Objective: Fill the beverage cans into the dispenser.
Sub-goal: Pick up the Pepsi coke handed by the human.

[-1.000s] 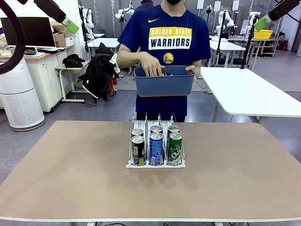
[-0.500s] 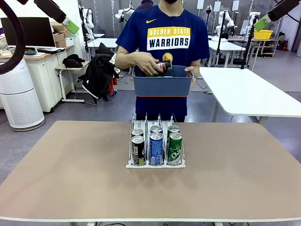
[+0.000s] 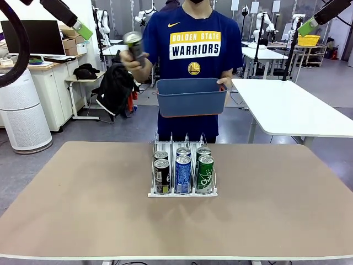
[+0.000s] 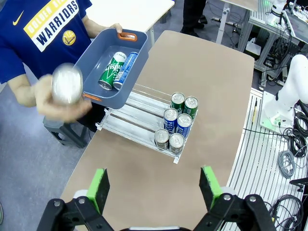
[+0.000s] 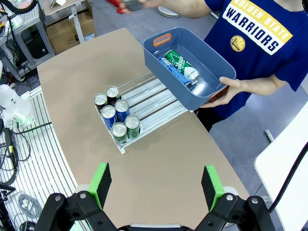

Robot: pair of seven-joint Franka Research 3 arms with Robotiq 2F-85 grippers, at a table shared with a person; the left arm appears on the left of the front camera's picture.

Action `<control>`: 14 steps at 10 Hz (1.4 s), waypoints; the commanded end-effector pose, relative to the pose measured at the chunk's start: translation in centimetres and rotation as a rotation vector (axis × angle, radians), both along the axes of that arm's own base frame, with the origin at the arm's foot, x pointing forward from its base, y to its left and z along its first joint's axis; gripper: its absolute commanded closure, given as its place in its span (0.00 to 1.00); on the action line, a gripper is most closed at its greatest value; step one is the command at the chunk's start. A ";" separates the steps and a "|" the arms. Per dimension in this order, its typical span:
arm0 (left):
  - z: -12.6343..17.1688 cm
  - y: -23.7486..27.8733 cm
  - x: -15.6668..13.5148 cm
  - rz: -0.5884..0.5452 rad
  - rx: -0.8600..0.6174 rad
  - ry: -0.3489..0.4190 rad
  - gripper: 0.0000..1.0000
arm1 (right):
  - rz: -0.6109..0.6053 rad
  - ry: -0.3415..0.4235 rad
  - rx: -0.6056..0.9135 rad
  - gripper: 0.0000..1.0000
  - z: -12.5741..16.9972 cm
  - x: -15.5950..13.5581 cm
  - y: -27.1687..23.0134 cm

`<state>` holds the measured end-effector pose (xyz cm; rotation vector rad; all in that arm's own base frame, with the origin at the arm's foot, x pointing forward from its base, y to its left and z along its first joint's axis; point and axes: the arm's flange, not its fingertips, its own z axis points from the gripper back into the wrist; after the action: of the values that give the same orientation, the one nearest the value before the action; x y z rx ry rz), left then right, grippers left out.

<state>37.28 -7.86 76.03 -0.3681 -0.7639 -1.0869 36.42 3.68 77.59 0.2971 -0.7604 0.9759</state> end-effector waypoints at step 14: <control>-0.1 0.1 0.0 -0.001 -0.003 0.003 0.00 | -0.001 0.000 0.000 0.00 0.0 -0.1 0.0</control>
<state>37.28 -7.86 76.03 -0.3681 -0.7639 -1.0869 36.42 3.68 77.59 0.2971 -0.7605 0.9759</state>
